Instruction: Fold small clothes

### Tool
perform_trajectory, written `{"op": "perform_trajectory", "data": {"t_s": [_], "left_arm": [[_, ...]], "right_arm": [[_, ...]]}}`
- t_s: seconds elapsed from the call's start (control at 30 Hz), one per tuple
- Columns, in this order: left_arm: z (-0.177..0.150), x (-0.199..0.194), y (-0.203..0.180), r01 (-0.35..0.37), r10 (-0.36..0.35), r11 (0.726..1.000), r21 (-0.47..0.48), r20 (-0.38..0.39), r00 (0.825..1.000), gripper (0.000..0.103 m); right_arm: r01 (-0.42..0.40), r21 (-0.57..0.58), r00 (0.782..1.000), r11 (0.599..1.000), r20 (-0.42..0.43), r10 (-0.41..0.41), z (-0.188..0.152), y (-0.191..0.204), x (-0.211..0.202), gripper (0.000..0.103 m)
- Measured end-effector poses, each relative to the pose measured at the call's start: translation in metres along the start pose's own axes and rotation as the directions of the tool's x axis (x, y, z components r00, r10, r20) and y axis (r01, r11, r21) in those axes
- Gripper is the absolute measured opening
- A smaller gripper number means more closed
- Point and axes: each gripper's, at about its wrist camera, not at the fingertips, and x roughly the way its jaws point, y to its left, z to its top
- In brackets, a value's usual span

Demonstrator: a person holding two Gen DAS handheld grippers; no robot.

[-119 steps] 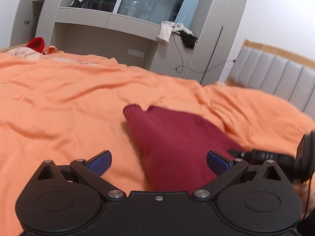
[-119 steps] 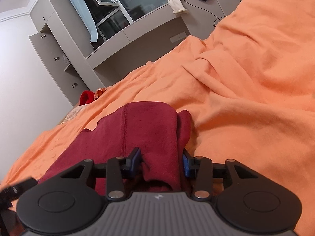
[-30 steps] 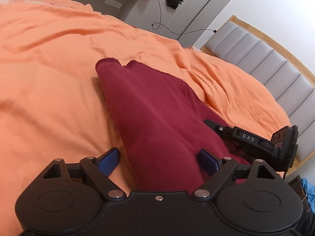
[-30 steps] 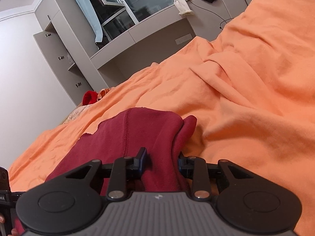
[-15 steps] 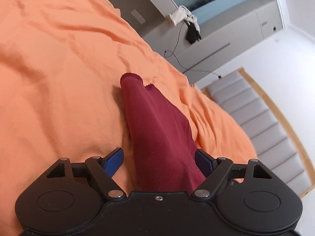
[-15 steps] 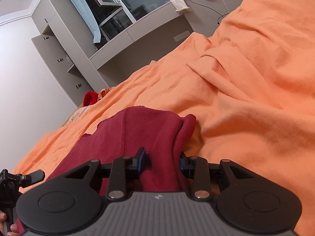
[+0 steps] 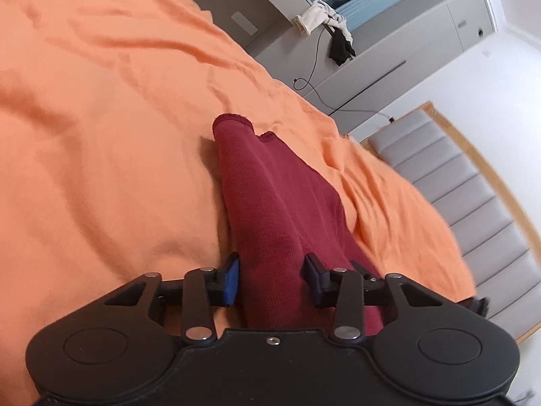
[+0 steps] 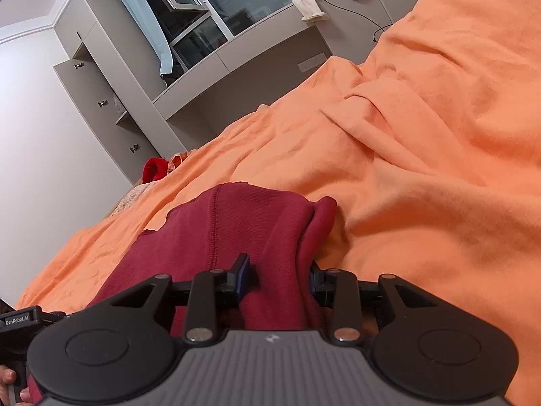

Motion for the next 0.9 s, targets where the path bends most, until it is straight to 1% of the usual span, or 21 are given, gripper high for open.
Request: {"op": "perform_trajectory", "data": {"t_s": [0.07, 0.1, 0.2, 0.3, 0.37, 0.47, 0.53, 0.63, 0.73, 0.9], "left_arm": [[-0.001, 0.000, -0.011, -0.041, 0.040, 0.997, 0.067, 0.004, 0.999, 0.038], [-0.002, -0.001, -0.017, -0.063, 0.062, 0.992, 0.112, 0.009, 0.998, 0.034], [-0.006, -0.003, -0.038, -0.138, 0.133, 0.956, 0.257, 0.037, 0.990, 0.032], [-0.012, -0.004, -0.051, -0.190, 0.178, 0.920, 0.343, 0.067, 0.982, 0.031], [-0.012, -0.006, -0.053, -0.199, 0.185, 0.912, 0.360, 0.073, 0.980, 0.031], [-0.010, -0.008, -0.052, -0.194, 0.182, 0.916, 0.350, 0.068, 0.981, 0.030], [-0.010, -0.009, -0.052, -0.198, 0.184, 0.917, 0.347, 0.073, 0.980, 0.029], [-0.013, -0.009, -0.055, -0.211, 0.192, 0.911, 0.353, 0.089, 0.977, 0.028], [-0.016, -0.011, -0.058, -0.216, 0.193, 0.906, 0.364, 0.099, 0.976, 0.028], [-0.016, -0.013, -0.056, -0.214, 0.191, 0.908, 0.361, 0.098, 0.977, 0.028]], "right_arm": [[0.002, -0.011, 1.000, 1.000, 0.003, -0.002, 0.000, 0.002, 0.000, 0.035], [0.004, -0.017, 1.000, 1.000, 0.004, -0.004, -0.001, 0.003, -0.001, 0.033], [0.012, -0.031, 1.000, 0.999, 0.011, -0.011, -0.001, 0.005, -0.002, 0.032], [0.011, -0.031, 1.000, 0.999, 0.013, -0.010, -0.001, 0.006, -0.002, 0.032], [0.011, -0.031, 1.000, 0.999, 0.015, -0.011, -0.002, 0.005, -0.003, 0.032], [0.016, -0.039, 1.000, 0.999, 0.021, -0.015, -0.002, 0.007, -0.003, 0.031], [0.018, -0.051, 0.999, 0.999, 0.031, -0.016, -0.002, 0.009, -0.005, 0.026], [0.024, -0.075, 0.999, 0.997, 0.048, -0.020, -0.002, 0.013, -0.009, 0.023], [0.032, -0.097, 0.998, 0.995, 0.061, -0.027, -0.004, 0.018, -0.011, 0.023], [0.037, -0.109, 0.997, 0.993, 0.073, -0.030, -0.004, 0.020, -0.014, 0.023]]}}
